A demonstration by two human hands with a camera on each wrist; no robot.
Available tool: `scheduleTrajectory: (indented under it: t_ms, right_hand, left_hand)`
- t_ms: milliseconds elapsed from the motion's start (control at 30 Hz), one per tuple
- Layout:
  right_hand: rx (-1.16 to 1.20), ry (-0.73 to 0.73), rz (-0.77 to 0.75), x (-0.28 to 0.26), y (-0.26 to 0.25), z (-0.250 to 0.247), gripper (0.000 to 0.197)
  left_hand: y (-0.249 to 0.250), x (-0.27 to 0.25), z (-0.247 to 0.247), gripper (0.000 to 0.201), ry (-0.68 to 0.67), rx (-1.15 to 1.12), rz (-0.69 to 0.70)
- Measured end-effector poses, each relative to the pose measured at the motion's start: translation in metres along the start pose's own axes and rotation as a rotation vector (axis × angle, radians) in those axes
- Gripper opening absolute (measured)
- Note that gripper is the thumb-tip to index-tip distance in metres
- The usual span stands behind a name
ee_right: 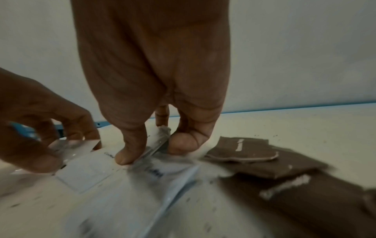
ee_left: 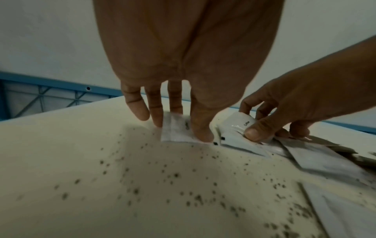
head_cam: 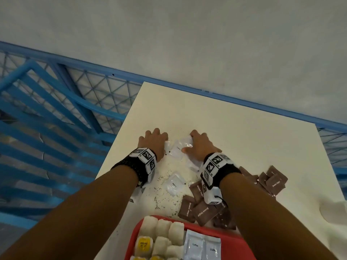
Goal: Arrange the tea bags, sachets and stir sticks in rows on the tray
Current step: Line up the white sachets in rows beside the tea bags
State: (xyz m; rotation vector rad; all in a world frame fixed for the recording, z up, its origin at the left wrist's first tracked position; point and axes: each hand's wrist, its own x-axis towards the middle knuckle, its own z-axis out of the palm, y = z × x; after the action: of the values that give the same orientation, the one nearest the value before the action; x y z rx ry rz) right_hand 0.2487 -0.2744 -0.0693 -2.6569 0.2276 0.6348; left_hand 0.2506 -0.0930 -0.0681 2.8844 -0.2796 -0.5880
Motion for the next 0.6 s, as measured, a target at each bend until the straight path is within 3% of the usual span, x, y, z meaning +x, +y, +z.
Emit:
scheduleTrajectory:
  t_ms: [67,200,267,300,400,467,533,600]
  right_hand:
    - [0.077,-0.025,-0.073,-0.007,-0.003,0.014,0.028]
    - [0.197,-0.041,-0.159,-0.019,0.000,0.002,0.011]
    - [0.238,0.008,-0.172,-0.025,0.009,-0.018,0.020]
    - [0.264,-0.002,-0.171,-0.032,0.013,-0.029,0.014]
    - [0.206,-0.165,-0.175,-0.053,0.020,-0.041,0.020]
    - [0.164,-0.271,-0.140,-0.064,0.018,-0.034,0.011]
    - [0.166,-0.312,-0.129,-0.072,0.015,-0.016,0.038]
    - [0.104,-0.236,-0.122,-0.077,0.009,0.005,0.063]
  left_hand:
    - [-0.004,-0.003,0.003,0.030,-0.014,-0.067,-0.023]
    - [-0.018,-0.008,-0.003,0.019,-0.138,-0.200,-0.062]
    - [-0.026,-0.009,-0.011,0.024,-0.144,-0.254,-0.069]
    - [-0.027,-0.012,-0.018,0.028,-0.146,-0.295,-0.075]
    - [-0.025,-0.014,-0.031,0.034,-0.178,-0.407,-0.063]
    - [-0.013,-0.015,-0.034,0.036,-0.198,-0.459,-0.036]
    - [0.004,-0.017,-0.030,0.031,-0.190,-0.414,0.017]
    - [0.017,-0.017,-0.020,0.025,-0.146,-0.327,0.063]
